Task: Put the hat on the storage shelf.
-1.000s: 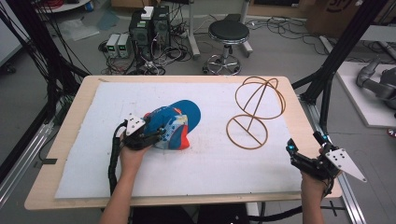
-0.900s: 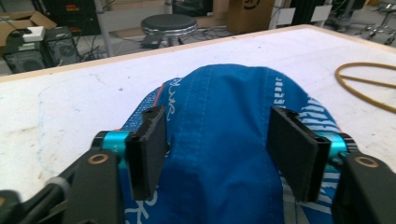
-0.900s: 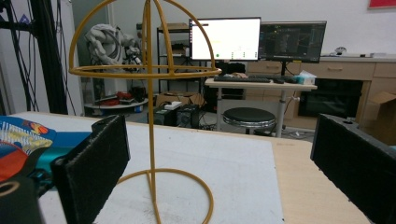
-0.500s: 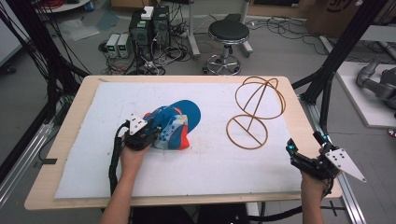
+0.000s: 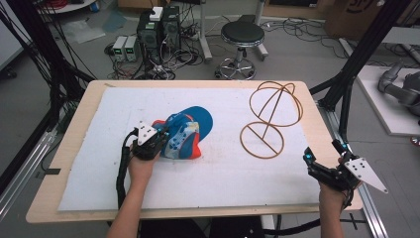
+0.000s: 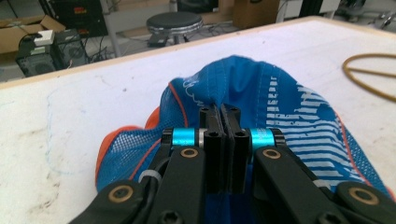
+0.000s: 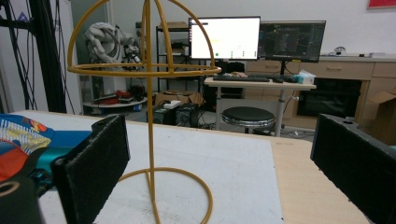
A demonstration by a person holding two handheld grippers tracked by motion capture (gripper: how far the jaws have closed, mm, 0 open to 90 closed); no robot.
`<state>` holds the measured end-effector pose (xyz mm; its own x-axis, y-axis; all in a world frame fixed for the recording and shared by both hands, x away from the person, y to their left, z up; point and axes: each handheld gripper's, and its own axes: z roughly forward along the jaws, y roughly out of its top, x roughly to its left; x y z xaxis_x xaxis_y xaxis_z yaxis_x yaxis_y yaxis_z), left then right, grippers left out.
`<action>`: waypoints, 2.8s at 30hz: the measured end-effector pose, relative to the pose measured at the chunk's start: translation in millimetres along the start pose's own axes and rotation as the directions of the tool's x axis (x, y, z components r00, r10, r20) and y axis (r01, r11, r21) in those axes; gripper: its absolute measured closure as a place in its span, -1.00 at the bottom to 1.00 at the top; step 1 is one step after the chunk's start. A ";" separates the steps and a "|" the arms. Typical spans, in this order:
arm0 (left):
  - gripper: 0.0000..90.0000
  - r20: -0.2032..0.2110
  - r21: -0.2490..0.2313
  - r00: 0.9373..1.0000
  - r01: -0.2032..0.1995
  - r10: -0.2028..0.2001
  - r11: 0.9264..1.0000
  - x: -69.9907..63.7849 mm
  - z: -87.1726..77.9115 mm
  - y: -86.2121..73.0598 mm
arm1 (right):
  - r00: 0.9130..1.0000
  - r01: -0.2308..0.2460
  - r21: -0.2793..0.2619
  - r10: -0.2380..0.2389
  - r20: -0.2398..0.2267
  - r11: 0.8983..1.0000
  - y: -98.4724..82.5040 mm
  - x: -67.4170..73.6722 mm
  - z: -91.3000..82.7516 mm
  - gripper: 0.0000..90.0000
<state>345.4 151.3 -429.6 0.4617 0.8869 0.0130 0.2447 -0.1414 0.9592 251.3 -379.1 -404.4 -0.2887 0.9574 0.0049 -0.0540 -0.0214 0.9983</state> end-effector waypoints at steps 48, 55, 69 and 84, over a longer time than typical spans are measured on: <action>0.96 0.054 -0.328 0.988 0.157 -0.147 0.932 -19.8 -23.2 76.3 | 1.000 0.002 0.000 -0.002 0.000 1.000 -0.7 0.5 1.0 -0.91; 0.96 0.062 -0.372 0.986 0.169 -0.157 0.913 -23.9 -24.7 93.9 | 1.000 -0.001 0.000 0.001 0.001 1.000 -0.5 0.5 1.0 -0.91; 0.96 0.084 -0.450 0.983 0.184 -0.164 0.874 -34.8 -23.9 136.0 | 1.000 0.000 -0.002 0.000 0.000 1.000 -0.4 0.5 1.2 -0.91; 0.96 0.115 -0.497 0.973 0.230 -0.199 0.837 -48.3 -8.2 180.8 | 1.000 -0.005 -0.001 0.005 0.004 1.000 -1.1 -1.3 -3.2 -0.91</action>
<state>360.3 86.5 -254.4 0.4992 0.8406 -0.2104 -0.1128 0.3038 0.9460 248.7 -381.2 -405.7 -0.2852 0.9584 0.0099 -0.0532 -0.0261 0.9982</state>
